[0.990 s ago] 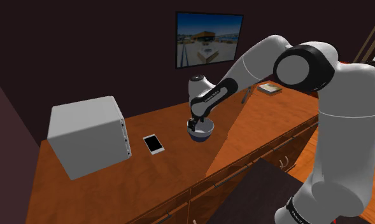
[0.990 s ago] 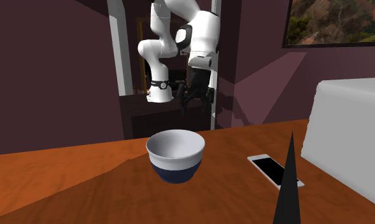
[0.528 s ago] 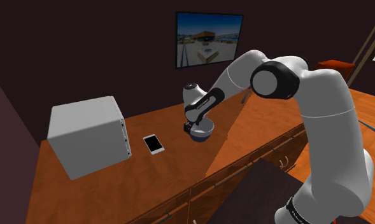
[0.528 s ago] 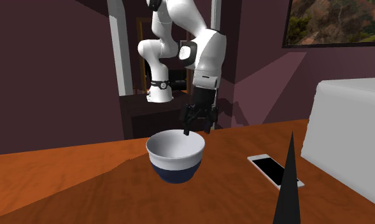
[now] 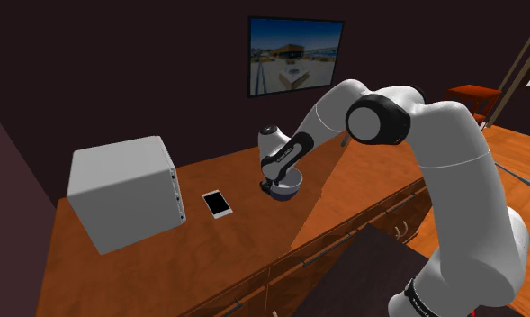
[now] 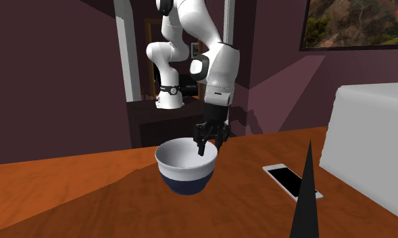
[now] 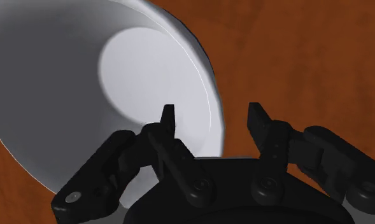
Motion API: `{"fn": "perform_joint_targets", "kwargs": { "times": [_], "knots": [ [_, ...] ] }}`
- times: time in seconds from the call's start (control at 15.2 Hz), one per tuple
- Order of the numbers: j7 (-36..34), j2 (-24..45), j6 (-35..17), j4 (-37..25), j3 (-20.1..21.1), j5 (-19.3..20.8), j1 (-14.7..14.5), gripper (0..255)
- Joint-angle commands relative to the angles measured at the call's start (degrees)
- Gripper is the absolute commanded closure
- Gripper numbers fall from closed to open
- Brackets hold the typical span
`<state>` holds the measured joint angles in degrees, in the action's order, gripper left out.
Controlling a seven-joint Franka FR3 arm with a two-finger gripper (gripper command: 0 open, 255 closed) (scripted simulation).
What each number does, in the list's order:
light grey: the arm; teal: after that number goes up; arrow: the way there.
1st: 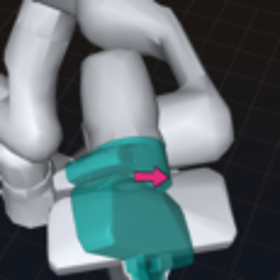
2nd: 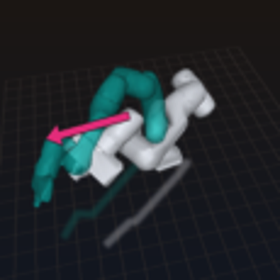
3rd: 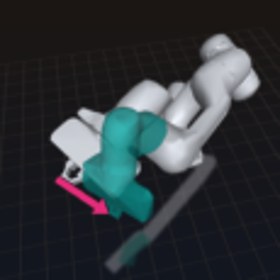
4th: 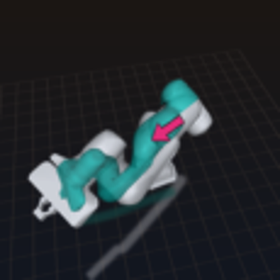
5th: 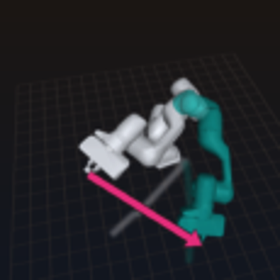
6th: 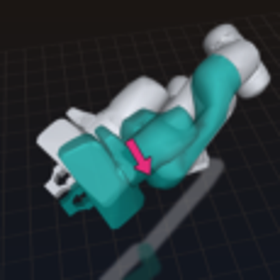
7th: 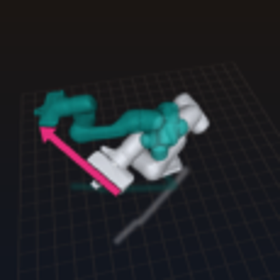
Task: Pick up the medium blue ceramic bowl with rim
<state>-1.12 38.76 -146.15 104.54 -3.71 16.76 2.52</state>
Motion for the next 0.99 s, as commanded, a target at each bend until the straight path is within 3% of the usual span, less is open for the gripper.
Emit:
{"fn": "perform_joint_targets", "kwargs": {
  "times": [0.0,0.53,0.92],
  "knots": [
    [-0.02,0.05,-0.09,0.02,-0.01,0.02,0.0,255],
    [-0.05,0.15,-0.05,-0.11,0.0,0.01,-0.04,255],
    [0.85,-3.51,2.78,0.66,0.38,-0.46,0.15,255]
  ]
}}
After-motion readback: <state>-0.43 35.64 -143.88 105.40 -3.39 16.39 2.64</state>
